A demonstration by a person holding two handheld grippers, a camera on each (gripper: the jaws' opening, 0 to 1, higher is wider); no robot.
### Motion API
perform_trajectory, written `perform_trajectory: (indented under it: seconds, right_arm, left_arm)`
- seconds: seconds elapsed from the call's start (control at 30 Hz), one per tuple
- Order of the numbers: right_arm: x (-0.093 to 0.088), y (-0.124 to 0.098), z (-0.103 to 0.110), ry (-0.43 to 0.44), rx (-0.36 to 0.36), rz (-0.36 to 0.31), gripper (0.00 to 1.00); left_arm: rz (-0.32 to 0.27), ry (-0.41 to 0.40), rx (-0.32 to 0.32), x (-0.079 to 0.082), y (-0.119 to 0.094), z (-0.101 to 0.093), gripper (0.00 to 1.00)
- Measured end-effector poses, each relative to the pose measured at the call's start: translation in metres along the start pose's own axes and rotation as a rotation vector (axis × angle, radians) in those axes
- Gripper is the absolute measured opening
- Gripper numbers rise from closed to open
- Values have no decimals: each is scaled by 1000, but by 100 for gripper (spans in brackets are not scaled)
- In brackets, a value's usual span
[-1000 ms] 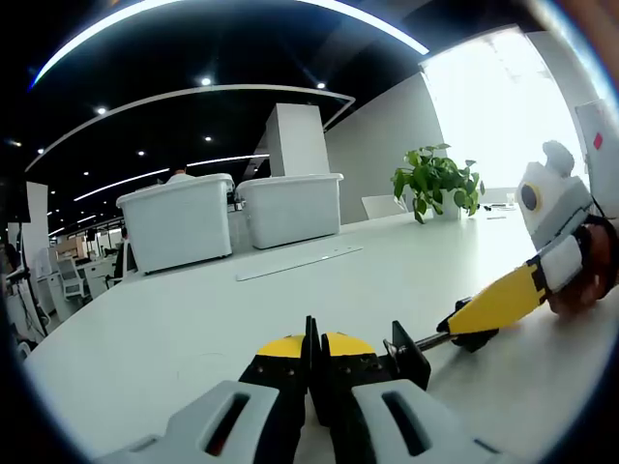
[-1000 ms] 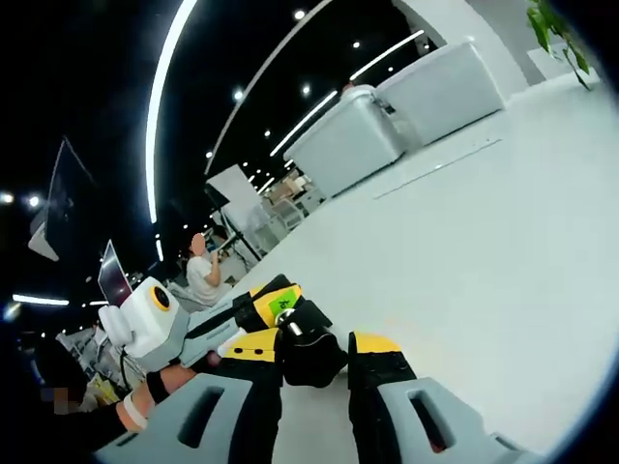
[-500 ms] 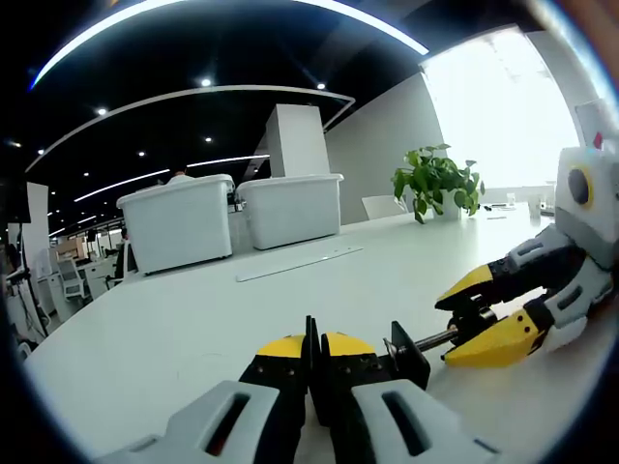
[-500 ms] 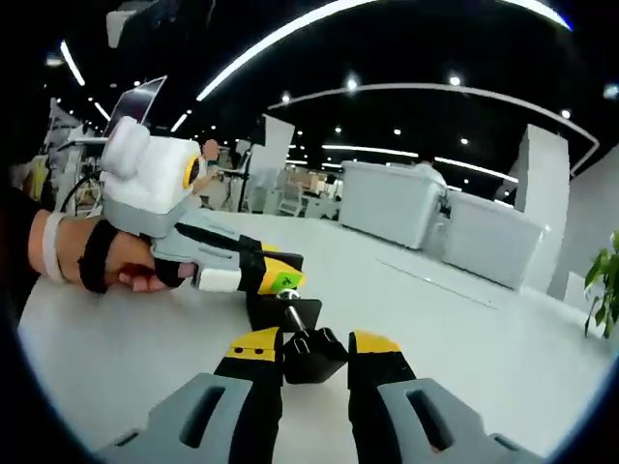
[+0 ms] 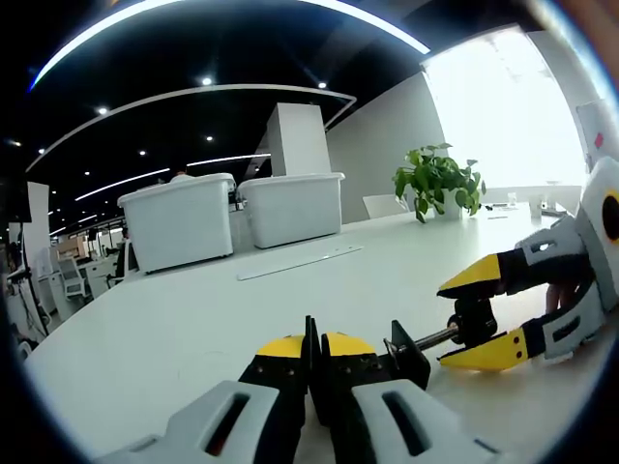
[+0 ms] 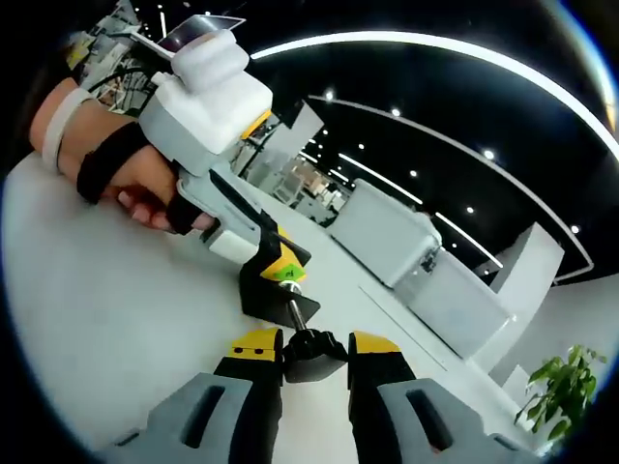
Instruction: Clamp the fixed fixture on the desktop, loosen the retaining clip, secure it to the edge of the desk, and tighten the retaining clip.
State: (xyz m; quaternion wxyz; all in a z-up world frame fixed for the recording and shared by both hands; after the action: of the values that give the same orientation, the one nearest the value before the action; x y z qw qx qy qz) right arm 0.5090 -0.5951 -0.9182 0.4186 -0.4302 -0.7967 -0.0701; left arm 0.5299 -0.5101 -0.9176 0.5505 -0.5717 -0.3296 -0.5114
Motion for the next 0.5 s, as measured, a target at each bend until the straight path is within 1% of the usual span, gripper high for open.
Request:
perform_trajectory:
  seconds: [0.23, 0.27, 0.33, 0.4, 0.43, 0.5]
  right_arm:
    - [-1, 2, -3, 10, 6, -4, 25]
    - [-2, 3, -3, 10, 15, -13, 25]
    - [-1, 3, -2, 30, 60, -18, 26]
    - [-1, 2, 0, 92, 114, -26, 29]
    - [-1, 1, 1, 144, 148, -25, 32]
    - [-1, -2, 0, 275, 206, -7, 37]
  left_arm:
    - [0, 0, 1, 0, 0, 0, 6]
    - [1, -2, 3, 0, 0, 0, 6]
    - [1, -3, 4, 0, 0, 1, 6]
    - [1, -5, 4, 0, 0, 1, 6]
    - [1, -9, 3, 0, 0, 1, 6]
    - [1, -9, 0, 0, 0, 0, 6]
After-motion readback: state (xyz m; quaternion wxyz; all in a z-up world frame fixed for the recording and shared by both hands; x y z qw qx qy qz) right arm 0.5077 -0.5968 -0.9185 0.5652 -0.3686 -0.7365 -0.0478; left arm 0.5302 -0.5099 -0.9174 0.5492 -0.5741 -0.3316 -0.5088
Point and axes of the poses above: the point that each gripper's makers call its tool centre point, and the gripper's own axes: y roughly forward along the fingers, z roughly to its left, x roughly out of its top, the point moved 2 cm from there along -y, roughly backward along the fingers, and after that the axes turned 11 degrees about z, right-handed, at the moved point
